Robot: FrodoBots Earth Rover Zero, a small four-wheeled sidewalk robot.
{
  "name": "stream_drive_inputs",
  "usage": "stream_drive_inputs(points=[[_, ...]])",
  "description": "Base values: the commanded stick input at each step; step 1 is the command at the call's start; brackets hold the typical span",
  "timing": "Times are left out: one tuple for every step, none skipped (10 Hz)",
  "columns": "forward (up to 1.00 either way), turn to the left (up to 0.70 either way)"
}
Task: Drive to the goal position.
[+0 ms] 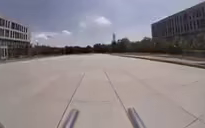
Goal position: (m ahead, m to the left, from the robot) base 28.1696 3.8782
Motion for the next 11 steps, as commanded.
stream_drive_inputs(points=[[0.7, 0.0], [0.7, 0.0], [0.7, 0.0], [0.7, 0.01], [0.7, 0.22], [0.7, 0.29], [0.7, 0.17], [0.7, 0.03], [0.7, 0.0], [0.7, 0.0], [0.7, 0.0]])
